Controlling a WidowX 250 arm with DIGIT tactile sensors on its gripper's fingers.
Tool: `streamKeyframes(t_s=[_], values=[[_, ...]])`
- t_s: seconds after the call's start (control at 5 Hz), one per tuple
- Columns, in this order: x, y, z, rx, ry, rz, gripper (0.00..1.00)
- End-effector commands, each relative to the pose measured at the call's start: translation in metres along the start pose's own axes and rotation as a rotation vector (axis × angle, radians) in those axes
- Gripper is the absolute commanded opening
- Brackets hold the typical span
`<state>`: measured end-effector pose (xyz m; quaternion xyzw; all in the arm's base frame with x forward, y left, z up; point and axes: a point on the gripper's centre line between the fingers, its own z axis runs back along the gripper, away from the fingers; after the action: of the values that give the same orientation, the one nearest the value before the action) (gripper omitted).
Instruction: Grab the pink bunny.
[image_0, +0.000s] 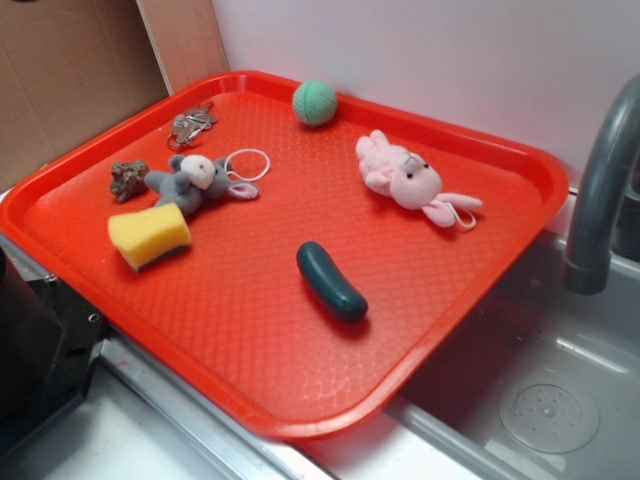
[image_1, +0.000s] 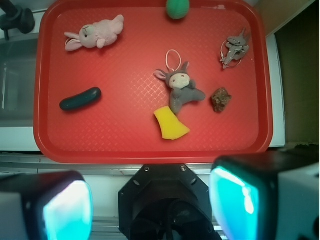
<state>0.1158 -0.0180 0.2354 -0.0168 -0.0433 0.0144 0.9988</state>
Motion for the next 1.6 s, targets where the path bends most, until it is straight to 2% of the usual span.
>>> streamKeyframes(t_s=[0.0,0.2,0.4,0.6,1.2,1.4], values=[[0.0,0.0,0.0,0.0,0.0,0.0,1.0],[0.048,-0.011,-0.027,0.078,0.02,-0.258,1.0],[0.092,-0.021,-0.053,0.054,-0.024,-0.507,1.0],[0.107,-0.04,-0.079,0.098,0.021,-0.764,1.0],[0.107,-0.04,-0.079,0.098,0.021,-0.764,1.0],[0.132,-0.052,-0.111,0.206,0.0,-0.967,1.0]])
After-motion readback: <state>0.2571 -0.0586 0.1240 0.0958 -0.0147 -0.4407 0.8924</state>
